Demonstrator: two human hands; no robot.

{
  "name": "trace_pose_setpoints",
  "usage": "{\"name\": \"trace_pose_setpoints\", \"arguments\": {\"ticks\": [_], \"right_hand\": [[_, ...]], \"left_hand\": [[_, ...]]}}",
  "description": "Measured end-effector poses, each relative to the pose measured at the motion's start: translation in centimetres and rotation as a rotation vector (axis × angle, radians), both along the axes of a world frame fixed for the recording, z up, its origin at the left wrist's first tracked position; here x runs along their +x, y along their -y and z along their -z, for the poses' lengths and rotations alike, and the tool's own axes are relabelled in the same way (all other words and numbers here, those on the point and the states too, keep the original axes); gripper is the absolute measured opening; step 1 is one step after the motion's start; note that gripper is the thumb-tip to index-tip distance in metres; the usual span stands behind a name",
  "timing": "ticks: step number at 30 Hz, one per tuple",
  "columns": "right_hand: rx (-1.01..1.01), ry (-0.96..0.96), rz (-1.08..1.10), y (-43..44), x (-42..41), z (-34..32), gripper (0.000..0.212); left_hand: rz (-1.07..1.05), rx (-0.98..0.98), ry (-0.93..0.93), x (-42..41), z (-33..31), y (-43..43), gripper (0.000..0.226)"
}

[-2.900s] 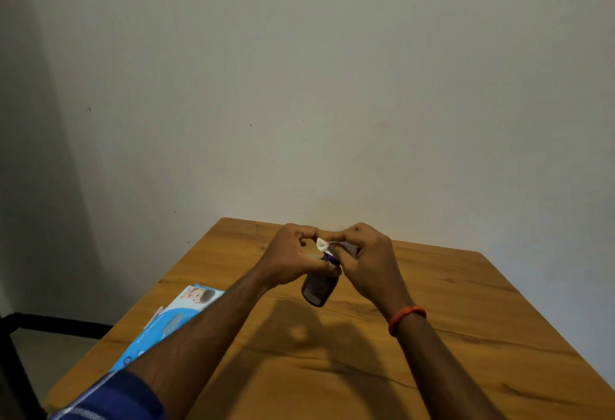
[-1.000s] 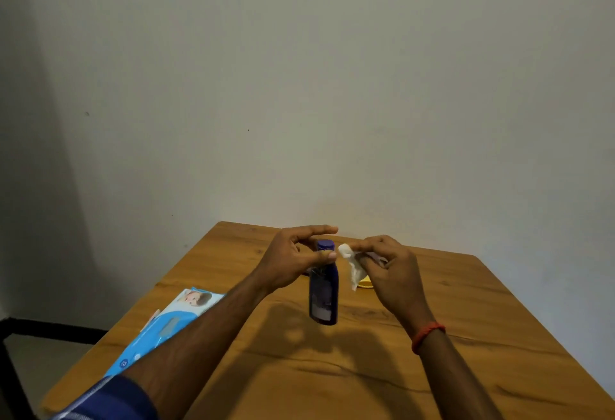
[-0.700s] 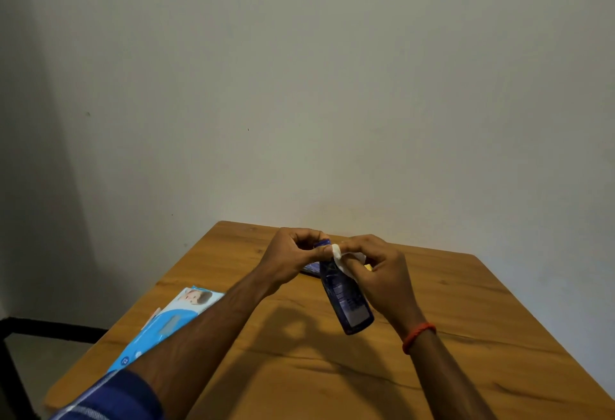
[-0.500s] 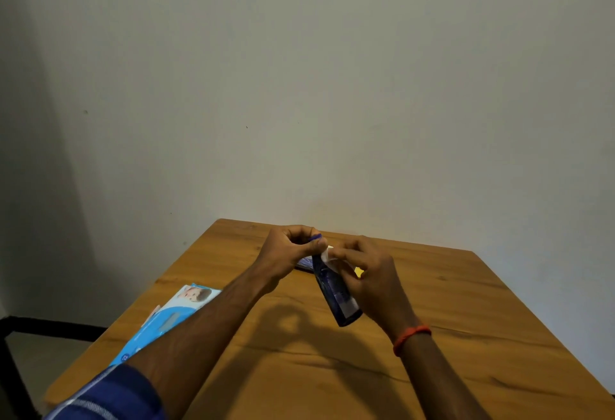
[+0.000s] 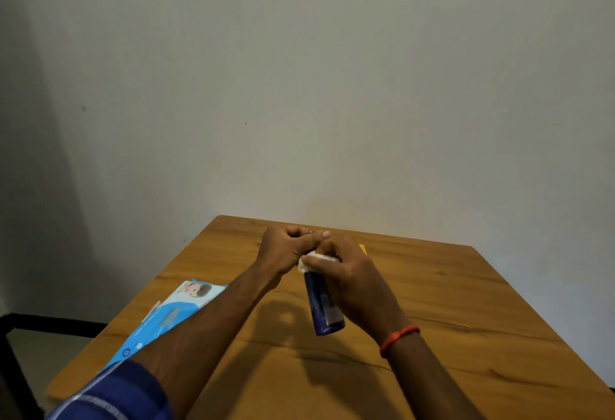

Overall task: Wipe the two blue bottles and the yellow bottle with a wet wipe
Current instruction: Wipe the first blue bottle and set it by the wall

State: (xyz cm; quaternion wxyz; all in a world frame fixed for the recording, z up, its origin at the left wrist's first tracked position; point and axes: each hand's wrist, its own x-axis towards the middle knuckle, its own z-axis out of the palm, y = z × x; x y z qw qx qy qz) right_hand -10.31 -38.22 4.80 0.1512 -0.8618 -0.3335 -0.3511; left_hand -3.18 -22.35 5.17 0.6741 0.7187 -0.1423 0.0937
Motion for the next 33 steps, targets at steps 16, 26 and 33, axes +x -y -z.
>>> {"name": "trace_pose_setpoints", "arguments": {"ticks": [16, 26, 33], "right_hand": [[0.094, -0.124, 0.024, 1.2, 0.0, 0.7, 0.034], [0.31, -0.156, -0.02, -0.1, 0.5, -1.4, 0.022], [-0.074, -0.158, -0.061, 1.2, -0.9, 0.2, 0.025]], "left_hand": [[-0.104, 0.127, 0.027, -0.3, -0.2, 0.8, 0.031], [-0.005, 0.033, -0.03, -1.1, -0.4, 1.1, 0.056], [-0.105, 0.144, -0.069, -0.8, 0.4, 1.0, 0.057]]}}
